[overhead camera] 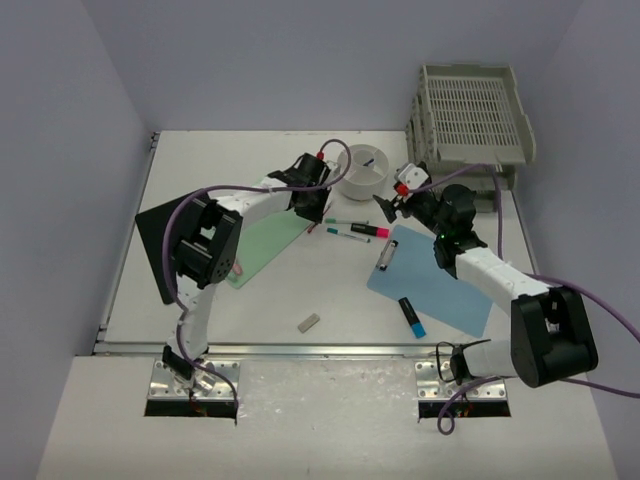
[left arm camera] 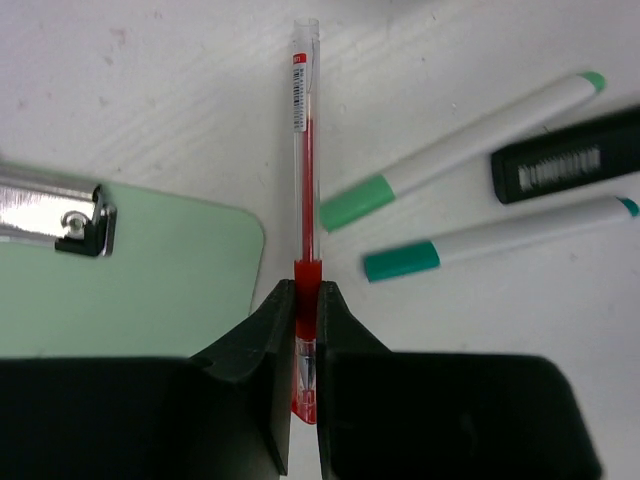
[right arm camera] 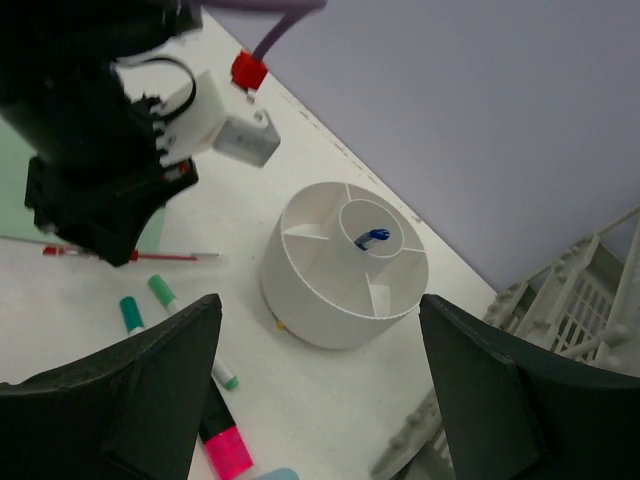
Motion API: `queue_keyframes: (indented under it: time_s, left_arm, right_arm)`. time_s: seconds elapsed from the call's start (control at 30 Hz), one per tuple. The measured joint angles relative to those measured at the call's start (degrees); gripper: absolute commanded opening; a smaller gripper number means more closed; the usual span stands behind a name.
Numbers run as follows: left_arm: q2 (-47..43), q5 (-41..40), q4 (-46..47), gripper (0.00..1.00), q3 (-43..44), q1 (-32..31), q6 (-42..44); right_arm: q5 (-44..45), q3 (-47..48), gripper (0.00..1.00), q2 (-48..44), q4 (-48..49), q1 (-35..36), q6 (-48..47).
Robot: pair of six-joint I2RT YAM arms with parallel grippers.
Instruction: Organize the desk
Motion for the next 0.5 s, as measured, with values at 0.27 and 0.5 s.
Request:
queue_keyframes:
  time_s: [0.27,0.5]
  left_arm:
    - [-18.0,8.0,-3.9,0.0,-6.5,7.6,-14.7]
    - [-21.6,18.7,-4.1,0.0,-9.9,10.6,-24.5]
  right_arm:
    - [-9.7,0.1,0.82,-3.1,-7.0,3.2,-15.5]
    - [-16.7,-2.0,0.81,-5.5,-11.7,15.8,-38.7]
